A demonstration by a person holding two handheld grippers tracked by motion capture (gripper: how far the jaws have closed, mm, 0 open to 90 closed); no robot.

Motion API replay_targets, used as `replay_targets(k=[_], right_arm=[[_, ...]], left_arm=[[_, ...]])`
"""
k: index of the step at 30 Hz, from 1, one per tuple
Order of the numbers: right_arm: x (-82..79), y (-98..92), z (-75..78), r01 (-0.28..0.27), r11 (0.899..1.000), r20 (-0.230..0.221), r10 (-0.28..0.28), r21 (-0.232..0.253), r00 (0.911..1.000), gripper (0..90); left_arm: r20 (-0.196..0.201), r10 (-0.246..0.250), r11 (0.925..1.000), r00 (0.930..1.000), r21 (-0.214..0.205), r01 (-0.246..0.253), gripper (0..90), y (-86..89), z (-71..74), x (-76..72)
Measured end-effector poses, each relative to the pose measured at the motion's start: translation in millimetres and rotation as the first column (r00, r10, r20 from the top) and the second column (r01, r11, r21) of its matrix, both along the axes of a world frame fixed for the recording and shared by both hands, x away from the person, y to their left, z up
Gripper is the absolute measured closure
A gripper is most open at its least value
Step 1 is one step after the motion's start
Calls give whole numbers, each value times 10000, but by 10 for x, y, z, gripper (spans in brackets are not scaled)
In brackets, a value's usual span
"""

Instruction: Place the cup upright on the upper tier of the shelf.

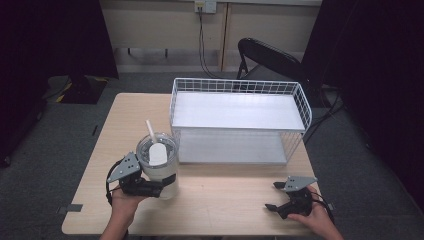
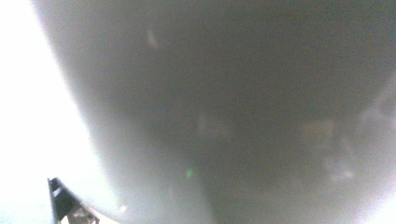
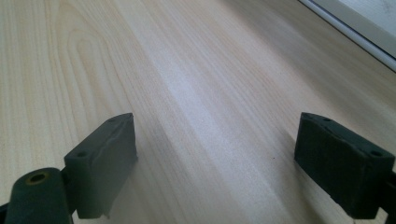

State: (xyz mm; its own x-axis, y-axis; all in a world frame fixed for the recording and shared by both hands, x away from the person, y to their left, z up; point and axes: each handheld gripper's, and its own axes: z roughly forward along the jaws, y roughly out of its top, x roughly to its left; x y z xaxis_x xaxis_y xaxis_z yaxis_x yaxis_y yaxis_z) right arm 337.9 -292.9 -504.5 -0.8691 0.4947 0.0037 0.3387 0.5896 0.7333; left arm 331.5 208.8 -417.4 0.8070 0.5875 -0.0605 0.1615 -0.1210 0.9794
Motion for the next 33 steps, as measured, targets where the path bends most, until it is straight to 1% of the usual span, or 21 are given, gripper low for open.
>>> replay_targets(k=[1,7,8,11,12,14,15,16,17,19,20,21,23,25,27,28,29,30,31,32,33], right_arm=[[0,0,0,0,10000,0,0,0,10000,123],[0,0,0,0,10000,-2,0,2,10000,123],[0,0,0,1,10000,-4,-1,4,10000,123],[0,0,0,1,10000,-2,-1,1,10000,123],[0,0,0,1,10000,-2,-1,2,10000,124],[0,0,0,0,10000,0,0,2,10000,123],[0,0,0,0,10000,0,0,2,10000,123],[0,0,0,0,10000,-6,0,6,10000,124],[0,0,0,0,10000,-6,0,6,10000,124],[0,0,0,1,10000,-7,-1,3,10000,124],[0,0,0,2,10000,-3,-2,3,10000,124],[0,0,0,2,10000,-3,-2,3,10000,124],[0,0,0,-4,10000,-17,4,4,10000,124],[0,0,0,1,10000,-5,-1,3,10000,124],[0,0,0,0,10000,-6,0,4,10000,124],[0,0,0,-1,10000,-1,1,4,10000,124],[0,0,0,-1,10000,-1,1,4,10000,124],[0,0,0,1,10000,-9,-1,4,10000,124],[0,0,0,1,10000,-9,-1,4,10000,124],[0,0,0,1,10000,-8,-1,4,10000,123],[0,0,0,1,10000,-6,-1,4,10000,123]], left_arm=[[0,0,10000,10000,0,0,84,0,0,0],[-170,43,10000,9998,-63,-45,85,-32,128,36],[-155,11,10000,9999,80,-10,85,-39,190,48],[-129,3,9997,9999,233,0,85,-57,244,48],[-158,-113,9997,9998,213,116,85,-71,290,53],[-285,-142,9998,9995,111,146,85,-95,341,55],[-285,-142,9998,9995,111,146,85,-95,341,55],[-355,-205,9998,9992,-22,205,85,-118,387,56],[-355,-205,9998,9992,-22,205,85,-118,387,56],[-318,-279,9996,9991,-56,277,85,-138,446,59],[-279,-377,9993,9989,-77,375,86,-163,503,65],[-279,-377,9993,9989,-77,375,85,-163,503,65],[-236,-431,9991,9988,-28,430,85,-191,559,72],[-285,-487,9988,9984,8,487,86,-215,609,77],[-412,-635,9979,9971,-114,631,85,-258,678,84],[-453,-709,9975,9964,-95,706,85,-270,706,87],[-453,-709,9975,9964,-95,706,85,-270,706,87],[-507,-821,9966,9953,-130,815,85,-298,766,98],[-507,-821,9966,9953,-130,815,86,-298,766,98],[-655,-873,9961,9940,-162,864,86,-330,824,106],[-655,-873,9961,9940,-162,864,85,-330,824,106]])
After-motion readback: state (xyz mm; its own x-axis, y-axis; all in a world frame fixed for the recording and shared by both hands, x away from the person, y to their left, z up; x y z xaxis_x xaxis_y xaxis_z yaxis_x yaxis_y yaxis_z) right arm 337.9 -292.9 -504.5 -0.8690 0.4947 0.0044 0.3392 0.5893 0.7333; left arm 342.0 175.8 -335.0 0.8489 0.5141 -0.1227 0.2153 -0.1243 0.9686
